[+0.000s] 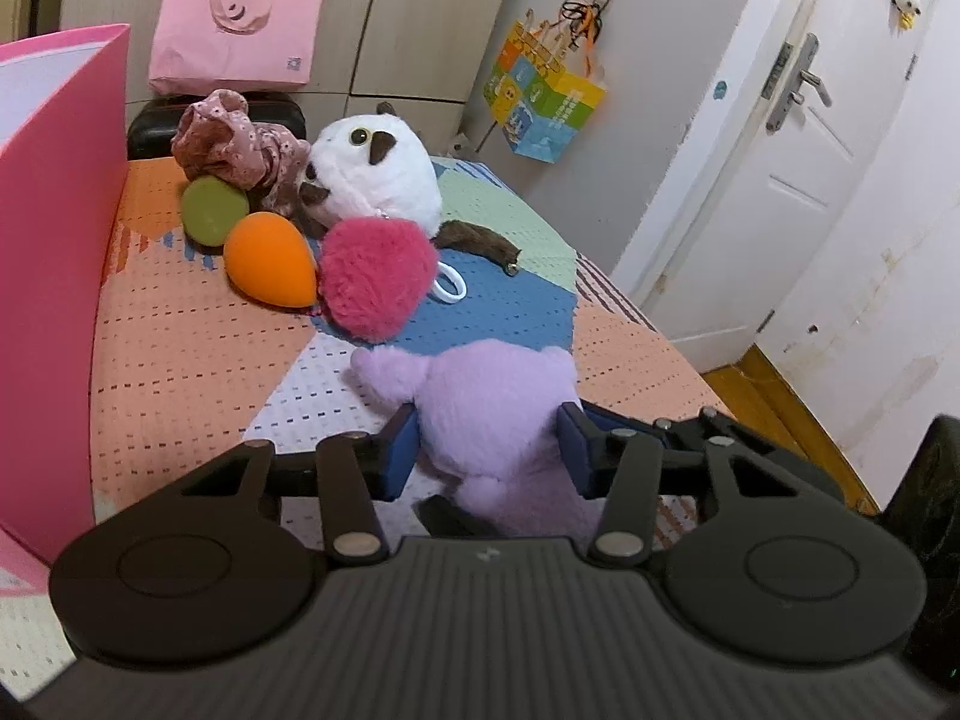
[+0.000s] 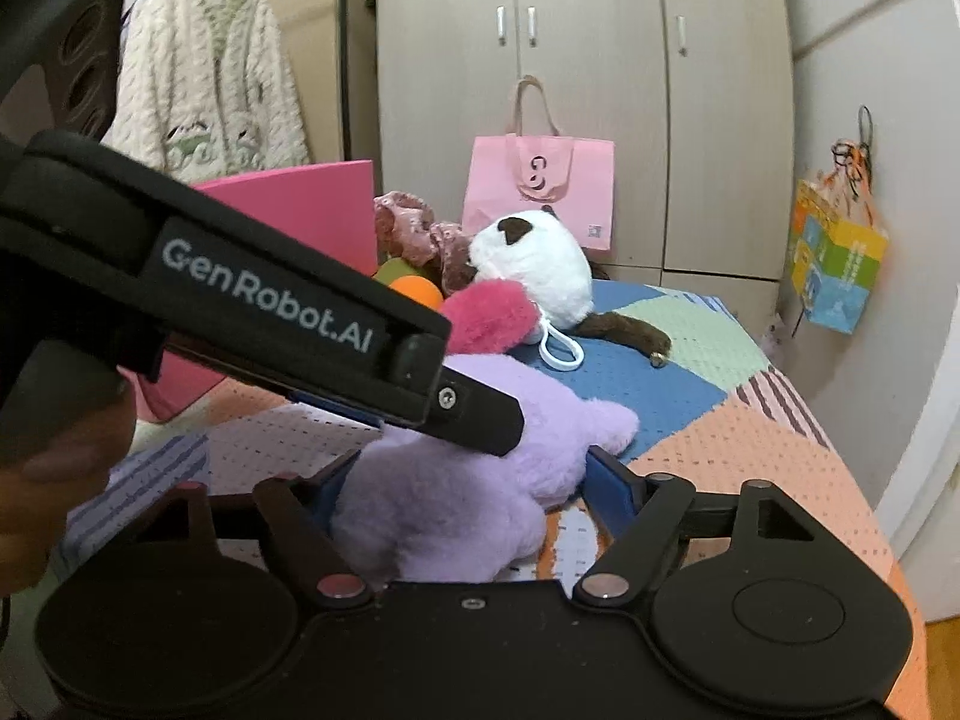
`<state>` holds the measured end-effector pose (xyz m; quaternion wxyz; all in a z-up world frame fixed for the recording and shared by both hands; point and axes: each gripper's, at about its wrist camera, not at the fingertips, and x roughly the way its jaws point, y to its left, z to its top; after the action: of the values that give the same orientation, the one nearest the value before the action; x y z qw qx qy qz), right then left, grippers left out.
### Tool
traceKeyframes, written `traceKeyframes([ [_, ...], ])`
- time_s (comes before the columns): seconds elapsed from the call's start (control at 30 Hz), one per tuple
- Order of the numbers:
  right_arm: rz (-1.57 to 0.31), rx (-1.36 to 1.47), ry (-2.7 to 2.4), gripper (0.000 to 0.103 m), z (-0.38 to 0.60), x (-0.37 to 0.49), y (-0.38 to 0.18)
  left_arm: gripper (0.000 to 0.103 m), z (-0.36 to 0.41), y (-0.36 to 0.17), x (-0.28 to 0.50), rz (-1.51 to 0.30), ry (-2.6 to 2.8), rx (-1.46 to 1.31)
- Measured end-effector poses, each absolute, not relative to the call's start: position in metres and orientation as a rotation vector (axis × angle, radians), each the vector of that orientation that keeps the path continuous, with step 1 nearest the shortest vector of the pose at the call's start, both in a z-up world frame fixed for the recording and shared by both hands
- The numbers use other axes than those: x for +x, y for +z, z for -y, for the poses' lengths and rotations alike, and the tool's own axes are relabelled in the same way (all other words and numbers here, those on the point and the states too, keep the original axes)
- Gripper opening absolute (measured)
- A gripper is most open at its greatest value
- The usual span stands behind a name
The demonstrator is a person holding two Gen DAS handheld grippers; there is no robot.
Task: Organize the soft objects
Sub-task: 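Close the left gripper on the lilac bear while the right gripper also grips it, then lift the lilac bear with both grippers and carry it over the pink box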
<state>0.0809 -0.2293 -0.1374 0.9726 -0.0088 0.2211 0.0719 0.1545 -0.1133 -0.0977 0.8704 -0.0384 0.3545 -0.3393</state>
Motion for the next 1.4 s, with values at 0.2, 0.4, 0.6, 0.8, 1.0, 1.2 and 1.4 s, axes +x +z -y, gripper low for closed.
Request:
traceKeyframes([
  [0.2,-0.417,-0.014,0.123,0.074,0.225,0.075,-0.141,0.045,0.118,-0.098,0.142,-0.699,-0.663,-0.061],
  [0.4,-0.386,-0.038,0.115,0.07,0.221,0.069,-0.144,0.045,0.119,-0.096,0.134,-0.674,-0.641,-0.059],
  [0.6,-0.372,-0.069,0.119,0.069,0.215,0.06,-0.143,0.045,0.113,-0.094,0.127,-0.678,-0.628,-0.075],
  [0.8,-0.401,-0.07,0.157,0.069,0.211,0.056,-0.136,0.045,0.111,-0.085,0.114,-0.698,-0.581,-0.032],
  [1.0,-0.466,0.025,0.221,0.068,0.212,0.053,-0.124,0.045,0.102,-0.077,0.101,-0.713,-0.55,-0.016],
  [1.2,-0.513,0.071,0.28,0.068,0.211,0.051,-0.113,0.045,0.089,-0.07,0.092,-0.712,-0.541,-0.033],
  [1.4,-0.572,0.062,0.337,0.068,0.205,0.048,-0.098,0.044,0.076,-0.058,0.075,-0.704,-0.537,-0.019],
])
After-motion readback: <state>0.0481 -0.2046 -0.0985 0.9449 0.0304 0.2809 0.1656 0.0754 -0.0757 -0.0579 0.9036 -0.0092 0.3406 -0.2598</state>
